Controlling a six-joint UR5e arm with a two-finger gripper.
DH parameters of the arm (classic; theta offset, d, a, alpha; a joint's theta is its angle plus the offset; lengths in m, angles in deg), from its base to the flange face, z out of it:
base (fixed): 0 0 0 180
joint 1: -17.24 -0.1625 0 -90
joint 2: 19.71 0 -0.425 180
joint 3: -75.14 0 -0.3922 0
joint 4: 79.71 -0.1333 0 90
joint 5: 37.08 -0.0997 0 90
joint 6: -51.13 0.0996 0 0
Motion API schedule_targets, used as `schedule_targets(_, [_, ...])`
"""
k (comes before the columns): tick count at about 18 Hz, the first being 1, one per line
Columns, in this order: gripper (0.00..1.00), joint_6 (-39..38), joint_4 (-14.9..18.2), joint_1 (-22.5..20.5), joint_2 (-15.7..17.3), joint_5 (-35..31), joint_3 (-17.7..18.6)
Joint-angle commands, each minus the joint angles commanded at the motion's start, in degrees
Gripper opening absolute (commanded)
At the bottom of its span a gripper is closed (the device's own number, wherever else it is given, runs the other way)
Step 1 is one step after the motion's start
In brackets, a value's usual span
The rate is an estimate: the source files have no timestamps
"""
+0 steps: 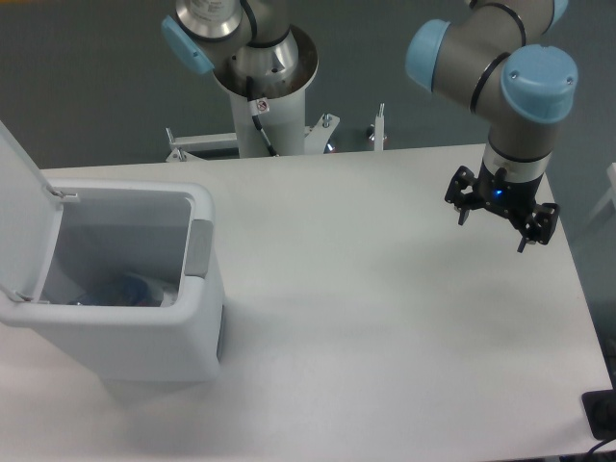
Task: Place the trash in the trash can
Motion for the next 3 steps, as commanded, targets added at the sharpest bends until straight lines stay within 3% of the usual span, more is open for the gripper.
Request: schedule_targets(3, [1.0, -0.17, 0.0, 0.0, 0.0, 0.0, 0.0])
